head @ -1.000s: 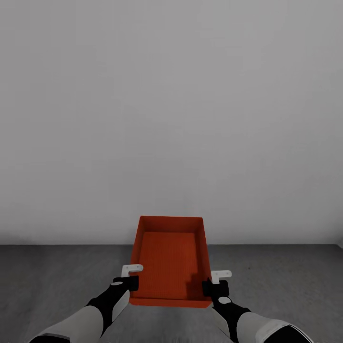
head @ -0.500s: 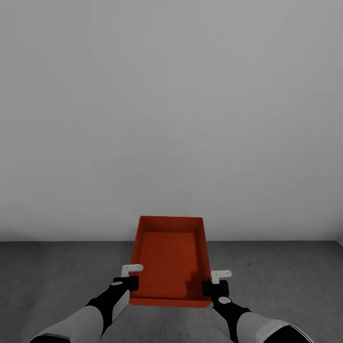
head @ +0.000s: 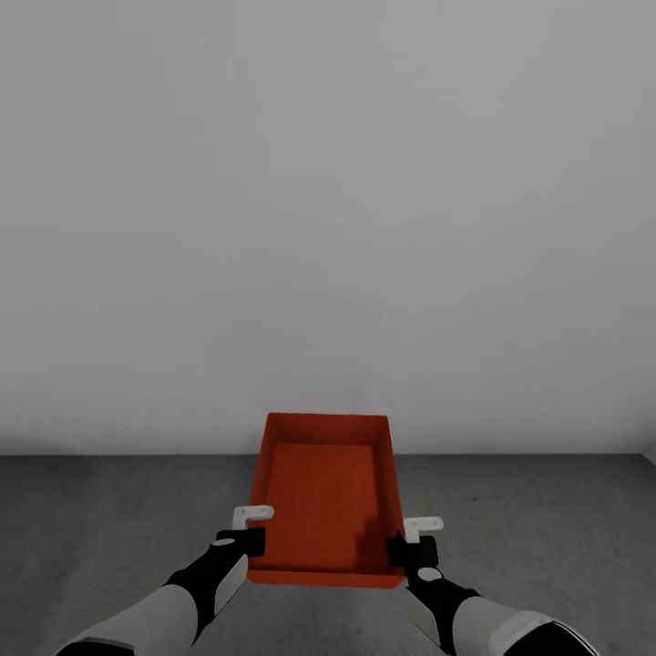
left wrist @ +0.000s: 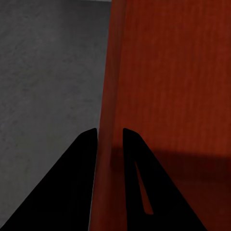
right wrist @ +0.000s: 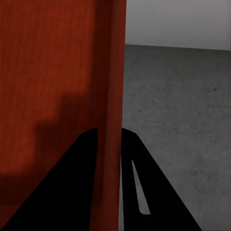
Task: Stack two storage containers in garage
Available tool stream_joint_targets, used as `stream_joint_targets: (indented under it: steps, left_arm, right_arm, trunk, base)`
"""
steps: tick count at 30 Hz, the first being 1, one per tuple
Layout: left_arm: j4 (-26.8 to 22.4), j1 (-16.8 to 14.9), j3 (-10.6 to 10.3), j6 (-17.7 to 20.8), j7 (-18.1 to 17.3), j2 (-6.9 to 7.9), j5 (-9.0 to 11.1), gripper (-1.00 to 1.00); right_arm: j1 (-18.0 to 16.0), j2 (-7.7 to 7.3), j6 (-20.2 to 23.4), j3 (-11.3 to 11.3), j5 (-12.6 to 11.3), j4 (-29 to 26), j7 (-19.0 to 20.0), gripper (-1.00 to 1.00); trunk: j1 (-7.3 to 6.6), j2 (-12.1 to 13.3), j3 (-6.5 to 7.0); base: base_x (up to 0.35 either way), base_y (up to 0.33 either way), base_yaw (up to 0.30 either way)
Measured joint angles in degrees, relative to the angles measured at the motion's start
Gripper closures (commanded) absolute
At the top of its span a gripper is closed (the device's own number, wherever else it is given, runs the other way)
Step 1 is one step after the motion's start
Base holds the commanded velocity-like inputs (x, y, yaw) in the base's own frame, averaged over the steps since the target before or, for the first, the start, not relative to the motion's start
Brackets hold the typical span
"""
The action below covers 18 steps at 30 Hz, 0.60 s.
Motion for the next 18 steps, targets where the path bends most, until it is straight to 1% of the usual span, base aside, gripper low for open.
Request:
stream_joint_targets:
  steps: [18]
  left_arm:
    - [0.01,0.0,0.03,0.0,0.01,-0.02,-0.02,1.0]
  right_arm:
    - [0.01,-0.02,0.01,-0.09,0.1,-0.02,0.02,1.0]
  trunk:
    - [0.0,0.0,-1.64]
  base:
    - [0.0,0.0,0.0]
